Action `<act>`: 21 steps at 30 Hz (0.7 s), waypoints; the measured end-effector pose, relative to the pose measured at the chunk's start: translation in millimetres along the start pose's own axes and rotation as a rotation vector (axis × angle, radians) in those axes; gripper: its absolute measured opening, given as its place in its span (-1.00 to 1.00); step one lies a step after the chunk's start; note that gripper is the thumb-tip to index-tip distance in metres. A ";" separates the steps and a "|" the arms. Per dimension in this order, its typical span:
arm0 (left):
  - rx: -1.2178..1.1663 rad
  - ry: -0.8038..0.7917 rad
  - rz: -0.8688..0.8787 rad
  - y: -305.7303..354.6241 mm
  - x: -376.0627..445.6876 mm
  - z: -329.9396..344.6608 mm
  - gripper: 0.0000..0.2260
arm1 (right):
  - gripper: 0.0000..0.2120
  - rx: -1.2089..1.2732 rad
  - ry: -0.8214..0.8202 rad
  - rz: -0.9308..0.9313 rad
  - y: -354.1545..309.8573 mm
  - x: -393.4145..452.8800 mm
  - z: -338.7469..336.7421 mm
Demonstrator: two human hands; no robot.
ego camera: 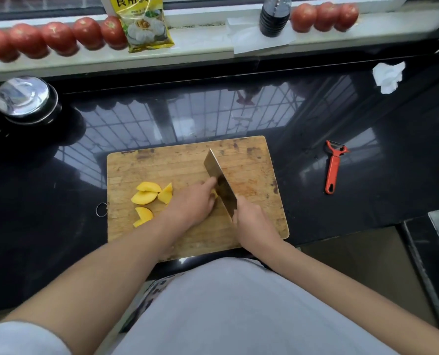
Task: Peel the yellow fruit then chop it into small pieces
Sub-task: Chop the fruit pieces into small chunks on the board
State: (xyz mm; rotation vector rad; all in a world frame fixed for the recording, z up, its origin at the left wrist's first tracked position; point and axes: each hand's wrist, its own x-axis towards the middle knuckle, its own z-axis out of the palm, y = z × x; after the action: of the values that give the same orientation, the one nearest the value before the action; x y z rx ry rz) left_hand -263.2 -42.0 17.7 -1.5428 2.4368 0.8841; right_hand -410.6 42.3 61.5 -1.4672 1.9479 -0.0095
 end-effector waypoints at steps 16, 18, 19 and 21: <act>-0.660 -0.328 -0.575 24.1 -3.7 0.5 -0.64 | -0.92 -0.012 -0.017 -0.022 19.7 -8.7 -1.2; -0.819 -0.279 -0.665 27.5 -8.7 6.0 -0.65 | -0.92 -0.061 -0.014 -0.047 21.6 -14.0 -1.8; -0.846 -0.255 -0.669 27.4 -10.0 9.9 -0.64 | -0.92 -0.089 -0.011 -0.068 22.1 -16.9 -2.0; -0.808 -0.210 -0.640 27.6 -11.5 17.3 -0.61 | -0.93 -0.143 0.000 -0.119 22.3 -22.3 -2.5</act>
State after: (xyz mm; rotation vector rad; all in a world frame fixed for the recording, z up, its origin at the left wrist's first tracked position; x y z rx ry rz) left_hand -285.0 -15.2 19.3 -2.1079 1.3036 1.8404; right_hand -428.0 68.3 66.1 -1.6750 1.8912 0.0784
